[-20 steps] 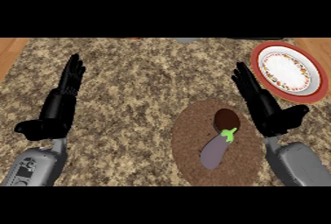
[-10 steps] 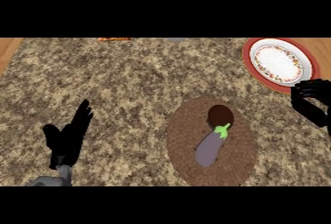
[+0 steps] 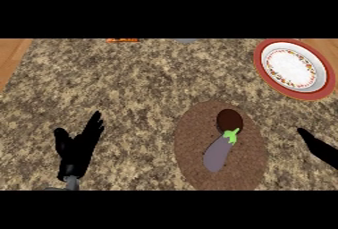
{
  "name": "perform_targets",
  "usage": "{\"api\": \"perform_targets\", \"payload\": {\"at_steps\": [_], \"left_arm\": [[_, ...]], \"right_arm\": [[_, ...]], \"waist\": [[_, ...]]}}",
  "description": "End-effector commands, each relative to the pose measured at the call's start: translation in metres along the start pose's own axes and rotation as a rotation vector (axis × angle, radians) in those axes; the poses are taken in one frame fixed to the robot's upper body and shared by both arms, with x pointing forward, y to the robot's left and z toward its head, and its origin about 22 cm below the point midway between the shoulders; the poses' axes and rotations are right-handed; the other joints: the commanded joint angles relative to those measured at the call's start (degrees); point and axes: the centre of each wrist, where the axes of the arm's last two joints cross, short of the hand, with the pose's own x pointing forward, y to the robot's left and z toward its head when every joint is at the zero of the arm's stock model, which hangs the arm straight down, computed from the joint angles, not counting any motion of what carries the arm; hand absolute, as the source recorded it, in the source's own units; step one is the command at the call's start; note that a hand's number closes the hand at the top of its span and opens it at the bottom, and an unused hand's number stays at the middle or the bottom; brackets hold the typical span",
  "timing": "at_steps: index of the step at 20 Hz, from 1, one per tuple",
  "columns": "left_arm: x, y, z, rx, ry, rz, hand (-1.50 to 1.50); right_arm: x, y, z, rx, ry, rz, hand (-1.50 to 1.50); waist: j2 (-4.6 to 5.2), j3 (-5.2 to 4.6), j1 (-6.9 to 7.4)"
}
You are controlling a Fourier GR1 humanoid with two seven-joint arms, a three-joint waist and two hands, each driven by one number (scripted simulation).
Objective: Pick the eggplant from the placemat and place it in the plate
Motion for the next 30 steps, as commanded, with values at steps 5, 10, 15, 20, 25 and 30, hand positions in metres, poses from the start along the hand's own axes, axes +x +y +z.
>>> {"api": "perform_targets", "payload": {"at_steps": [5, 10, 15, 20, 25, 30], "left_arm": [[-0.003, -0.012, 0.004, -0.039, 0.016, -0.015, 0.00], [-0.004, -0.008, 0.004, -0.057, 0.018, -0.004, 0.00], [0.002, -0.017, -0.009, -0.073, 0.016, -0.022, 0.00], [0.010, -0.001, -0.006, -0.067, 0.009, -0.008, 0.00], [0.001, -0.011, -0.002, -0.064, 0.009, -0.026, 0.00], [-0.001, -0.009, 0.002, -0.049, 0.020, -0.013, 0.00]], "right_arm": [[0.038, -0.029, 0.030, 0.338, 0.160, 0.308, -1.50], [0.085, -0.022, 0.027, 0.429, 0.221, 0.434, -1.50], [0.099, -0.003, 0.042, 0.503, 0.300, 0.538, -1.50], [0.100, 0.038, 0.050, 0.520, 0.325, 0.542, -1.50], [0.088, 0.069, 0.056, 0.538, 0.379, 0.597, -1.50], [0.101, 0.085, 0.065, 0.622, 0.408, 0.560, -1.50]], "waist": [[0.35, -0.18, 1.48], [0.68, -0.06, 3.47], [0.83, 0.03, 3.39], [0.71, 0.07, 3.75], [0.68, 0.06, 3.56], [0.45, 0.10, 2.76]]}}
